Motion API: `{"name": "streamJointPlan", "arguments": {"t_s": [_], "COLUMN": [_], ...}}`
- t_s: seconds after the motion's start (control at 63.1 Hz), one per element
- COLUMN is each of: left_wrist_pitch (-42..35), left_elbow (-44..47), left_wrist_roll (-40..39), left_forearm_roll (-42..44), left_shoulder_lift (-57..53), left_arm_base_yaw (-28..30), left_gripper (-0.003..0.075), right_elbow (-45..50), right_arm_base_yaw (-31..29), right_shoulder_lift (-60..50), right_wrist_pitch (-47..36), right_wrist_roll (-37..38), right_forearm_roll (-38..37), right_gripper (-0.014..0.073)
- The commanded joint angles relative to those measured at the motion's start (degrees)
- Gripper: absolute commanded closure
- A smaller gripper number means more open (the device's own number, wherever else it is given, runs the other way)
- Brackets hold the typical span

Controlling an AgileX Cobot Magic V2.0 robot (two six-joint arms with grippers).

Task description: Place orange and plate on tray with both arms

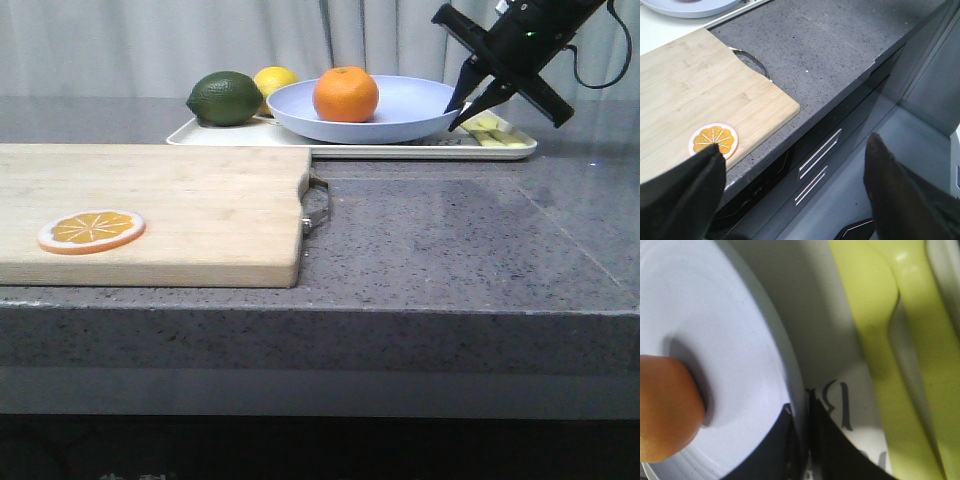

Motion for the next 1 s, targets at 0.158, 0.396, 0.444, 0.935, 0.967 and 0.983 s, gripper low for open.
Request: {"name": "streamJointPlan", "arguments": {"t_s": [0.158,0.396,0.444,0.935,0.967,0.983], "left_wrist_pitch": [-4.3,-4.3,-4.3,-4.3,-4.3,-4.3], "left_elbow": [-1.6,-1.6,-1.6,-1.6,-1.6,-1.6], "left_wrist_roll": [-3.3,-3.3,-3.3,-3.3,-3.3,-3.3], "left_forearm_roll": [-0.4,-0.3,-0.2,-0.1,0.0,0.0], "left_shoulder_lift": [0.1,0.1,0.1,0.1,0.1,0.1], "left_arm_base_yaw": [0.3,0.3,0.3,0.3,0.3,0.3], "left_gripper": [0.0174,0.0174,0.0174,0.0174,0.0174,0.0174], "right_elbow": [-2.5,-2.5,-2.7,-3.1,-3.1,-3.1], "right_arm_base_yaw": [-0.2,-0.2,-0.2,-0.2,-0.2,-0.2], "right_shoulder_lift": [-4.1,-4.2,-4.5,-16.6,-17.5,-18.2], "right_wrist_pitch": [-3.6,-4.7,-4.7,8.3,9.6,10.5], "right_wrist_roll": [0.1,0.1,0.1,-6.1,-7.7,-8.9], "right_forearm_roll": [3.4,3.4,3.4,-17.1,-17.7,-17.9], "right_gripper": [0.0469,0.0181,0.017,0.0169,0.0169,0.0169]}}
